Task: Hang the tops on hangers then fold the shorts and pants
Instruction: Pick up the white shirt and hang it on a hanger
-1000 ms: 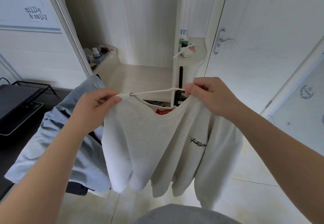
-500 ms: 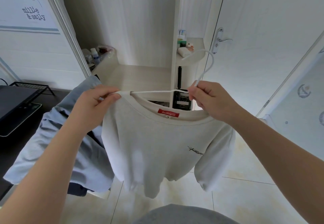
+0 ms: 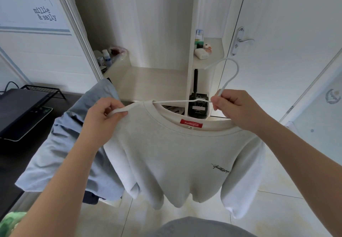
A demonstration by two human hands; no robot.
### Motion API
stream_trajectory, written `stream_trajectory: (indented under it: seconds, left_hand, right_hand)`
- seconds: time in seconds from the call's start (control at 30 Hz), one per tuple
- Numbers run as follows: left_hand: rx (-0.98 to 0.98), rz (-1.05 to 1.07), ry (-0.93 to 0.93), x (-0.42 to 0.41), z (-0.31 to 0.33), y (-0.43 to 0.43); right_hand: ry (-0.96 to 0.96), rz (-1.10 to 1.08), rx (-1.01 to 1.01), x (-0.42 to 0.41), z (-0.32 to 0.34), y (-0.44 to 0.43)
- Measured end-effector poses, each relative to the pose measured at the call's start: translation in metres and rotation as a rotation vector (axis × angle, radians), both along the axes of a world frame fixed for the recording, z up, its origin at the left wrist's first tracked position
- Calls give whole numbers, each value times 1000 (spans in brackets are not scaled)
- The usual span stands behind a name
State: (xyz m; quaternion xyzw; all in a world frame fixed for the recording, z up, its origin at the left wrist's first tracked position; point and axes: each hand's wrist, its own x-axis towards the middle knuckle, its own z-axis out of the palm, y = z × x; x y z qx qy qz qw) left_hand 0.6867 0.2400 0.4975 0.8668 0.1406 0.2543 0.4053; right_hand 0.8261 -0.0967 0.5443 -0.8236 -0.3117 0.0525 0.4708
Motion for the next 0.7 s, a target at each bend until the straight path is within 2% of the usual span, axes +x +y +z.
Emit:
stream_trajectory:
  seconds: [0.2,0.37,0.7]
  left_hand:
    - [-9,-240,158,4,10,-17]
    - [-44,-204,101,3,9,-23]
    - [126,-229,91,5,8,-42]
  right_hand:
    - [22,-8,56,-9,-6,13]
    - [36,11,40,-10,-10,12]
    - [55,68,58,-5,-12,23]
